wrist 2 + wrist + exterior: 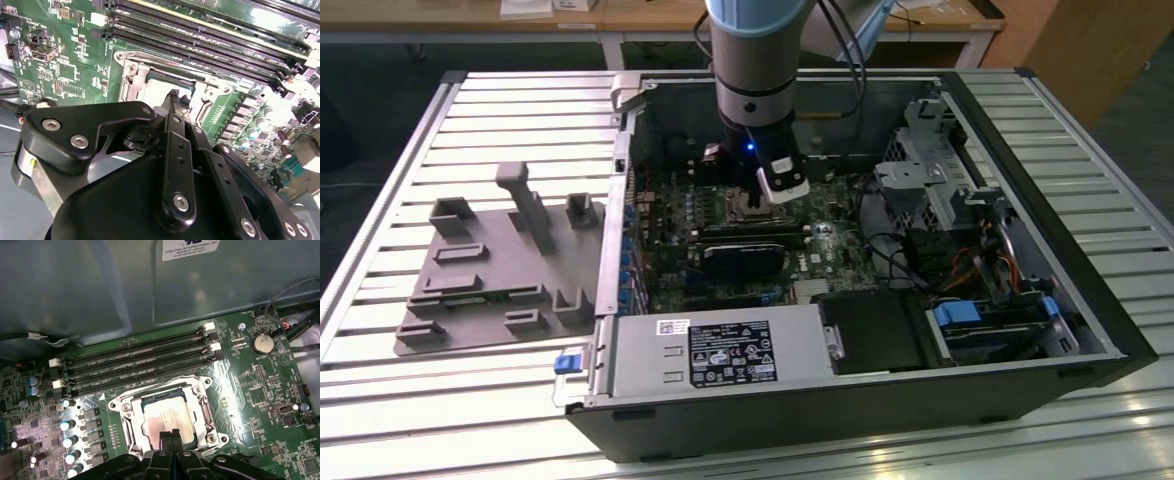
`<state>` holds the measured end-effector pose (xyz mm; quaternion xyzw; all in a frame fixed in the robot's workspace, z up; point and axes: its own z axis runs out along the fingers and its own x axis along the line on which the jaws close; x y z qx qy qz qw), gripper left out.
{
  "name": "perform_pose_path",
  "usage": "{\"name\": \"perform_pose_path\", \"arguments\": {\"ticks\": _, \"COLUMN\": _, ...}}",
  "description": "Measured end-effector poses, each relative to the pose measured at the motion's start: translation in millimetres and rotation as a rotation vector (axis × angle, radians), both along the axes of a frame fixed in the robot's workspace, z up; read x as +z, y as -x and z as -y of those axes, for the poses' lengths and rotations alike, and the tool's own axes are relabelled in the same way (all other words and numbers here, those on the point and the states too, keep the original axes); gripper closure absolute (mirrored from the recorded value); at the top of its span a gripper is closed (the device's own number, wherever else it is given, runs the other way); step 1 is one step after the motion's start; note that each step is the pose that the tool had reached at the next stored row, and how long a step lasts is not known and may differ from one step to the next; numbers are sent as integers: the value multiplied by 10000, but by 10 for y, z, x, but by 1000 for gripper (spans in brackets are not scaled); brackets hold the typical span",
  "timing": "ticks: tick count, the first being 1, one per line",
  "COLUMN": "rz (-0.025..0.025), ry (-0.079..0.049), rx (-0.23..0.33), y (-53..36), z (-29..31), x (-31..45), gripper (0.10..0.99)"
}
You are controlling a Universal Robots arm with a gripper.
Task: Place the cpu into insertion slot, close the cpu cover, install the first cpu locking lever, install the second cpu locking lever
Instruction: 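Install the second cpu locking lever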
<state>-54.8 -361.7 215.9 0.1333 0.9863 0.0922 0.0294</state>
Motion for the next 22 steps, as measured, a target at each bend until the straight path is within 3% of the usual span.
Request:
{"name": "perform_pose_path", "arguments": {"ticks": 3, "rz": -29, "ry": 152, "rx": 1, "y": -6, "z": -20, "x": 0, "gripper": 984}}
{"name": "perform_pose_path", "arguments": {"ticks": 10, "rz": -39, "ry": 275, "rx": 14, "y": -12, "z": -58, "x": 0, "gripper": 984}}
{"name": "perform_pose_path", "arguments": {"ticks": 14, "rz": -39, "ry": 280, "rx": 16, "y": -12, "z": -63, "x": 15, "gripper": 984}}
{"name": "perform_pose_path", "arguments": {"ticks": 22, "rz": -37, "ry": 280, "rx": 17, "y": -12, "z": -64, "x": 116, "gripper": 984}}
